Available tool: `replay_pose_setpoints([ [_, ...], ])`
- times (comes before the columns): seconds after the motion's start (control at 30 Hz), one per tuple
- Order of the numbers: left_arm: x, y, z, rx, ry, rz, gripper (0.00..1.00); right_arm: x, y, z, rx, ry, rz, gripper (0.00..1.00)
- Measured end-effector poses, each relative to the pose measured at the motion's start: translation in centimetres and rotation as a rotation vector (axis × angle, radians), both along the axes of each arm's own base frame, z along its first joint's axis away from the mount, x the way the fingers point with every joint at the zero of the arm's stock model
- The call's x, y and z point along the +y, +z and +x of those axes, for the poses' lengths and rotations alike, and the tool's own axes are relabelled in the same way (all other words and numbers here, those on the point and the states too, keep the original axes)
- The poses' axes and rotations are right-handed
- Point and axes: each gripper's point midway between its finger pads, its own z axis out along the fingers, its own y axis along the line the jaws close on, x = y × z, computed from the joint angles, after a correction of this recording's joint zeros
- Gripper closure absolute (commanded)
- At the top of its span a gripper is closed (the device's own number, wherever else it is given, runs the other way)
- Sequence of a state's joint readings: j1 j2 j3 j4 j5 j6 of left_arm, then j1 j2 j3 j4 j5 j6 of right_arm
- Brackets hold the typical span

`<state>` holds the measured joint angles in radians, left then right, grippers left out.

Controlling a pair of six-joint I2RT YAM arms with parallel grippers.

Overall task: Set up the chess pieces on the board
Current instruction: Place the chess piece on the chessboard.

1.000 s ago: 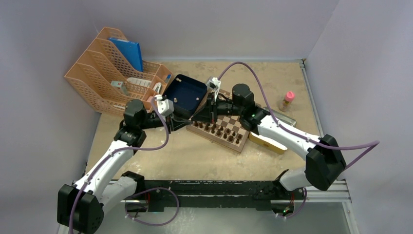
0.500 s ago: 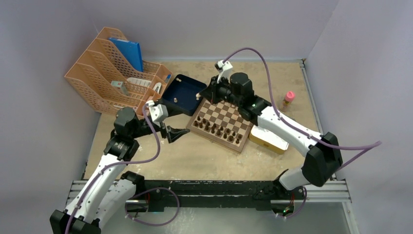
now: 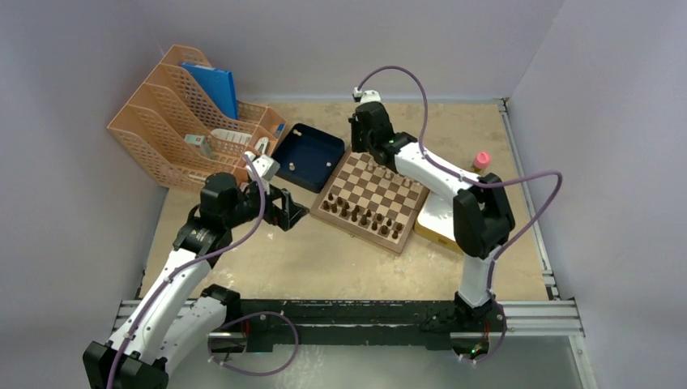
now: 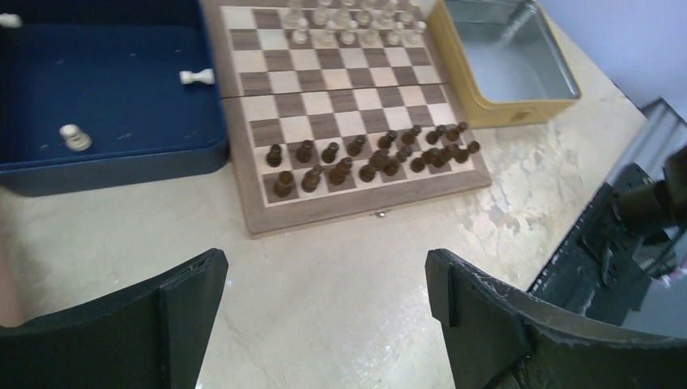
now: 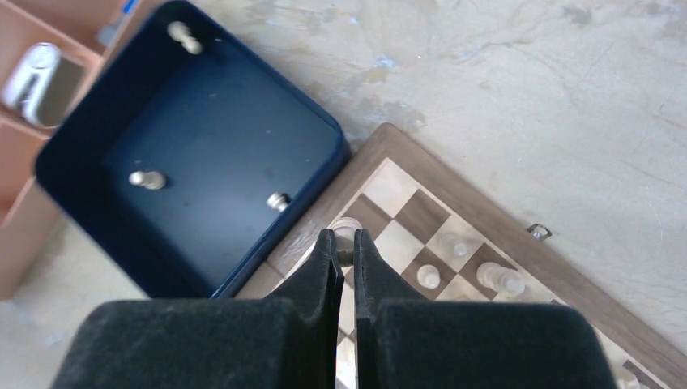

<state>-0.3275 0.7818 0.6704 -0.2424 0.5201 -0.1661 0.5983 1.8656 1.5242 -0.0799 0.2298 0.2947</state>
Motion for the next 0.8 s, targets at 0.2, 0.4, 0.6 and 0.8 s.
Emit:
replay_pose_setpoints([
  [0.2,1.3,0.4,0.7,0.030,0.115,0.006,0.02,-1.5,-4.2,2.6,0.073,-0.072,-0.094,0.97],
  [0.4,1.7,0.9,0.5,0.022,0.143,-0.004,0.04,-3.1,-7.2,3.0,0.145,-0.106,-0.147,0.95],
  [0.6,1.7,1.0,0.4,0.030,0.146,-0.013,0.04,-3.8,-7.3,3.3,0.152,-0.120,-0.144,0.93],
  [0.8,1.7,1.0,0.4,0.027,0.146,-0.015,0.04,-3.6,-7.4,3.2,0.160,-0.108,-0.131,0.92],
])
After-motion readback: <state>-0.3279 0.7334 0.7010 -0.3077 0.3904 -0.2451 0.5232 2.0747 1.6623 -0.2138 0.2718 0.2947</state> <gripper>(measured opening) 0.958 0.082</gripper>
